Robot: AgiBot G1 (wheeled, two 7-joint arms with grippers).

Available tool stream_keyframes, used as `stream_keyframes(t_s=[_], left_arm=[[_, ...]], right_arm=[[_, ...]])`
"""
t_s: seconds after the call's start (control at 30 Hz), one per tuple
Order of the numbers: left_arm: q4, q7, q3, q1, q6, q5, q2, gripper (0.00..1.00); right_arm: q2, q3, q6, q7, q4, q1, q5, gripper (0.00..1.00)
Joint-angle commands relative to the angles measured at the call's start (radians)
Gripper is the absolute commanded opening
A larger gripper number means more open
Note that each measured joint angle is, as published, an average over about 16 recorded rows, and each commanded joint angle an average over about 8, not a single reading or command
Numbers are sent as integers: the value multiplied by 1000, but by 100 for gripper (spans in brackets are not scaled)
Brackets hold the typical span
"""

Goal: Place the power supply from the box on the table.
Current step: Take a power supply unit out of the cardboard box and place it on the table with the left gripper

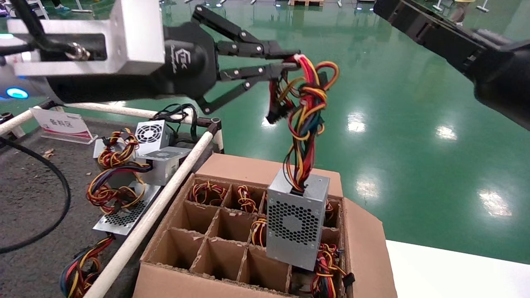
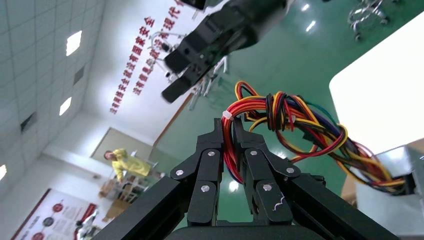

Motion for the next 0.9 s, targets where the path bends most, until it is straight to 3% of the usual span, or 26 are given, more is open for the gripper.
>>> stream_keyframes(t_s=[0.03, 0.9], left_arm=[[4, 4, -2, -13, -4, 7, -4, 0], [147, 32, 17, -167, -79, 163, -91, 0]], right_arm=[[0, 0, 0, 0, 0, 0, 0, 100], [0, 0, 0, 0, 0, 0, 0, 100]])
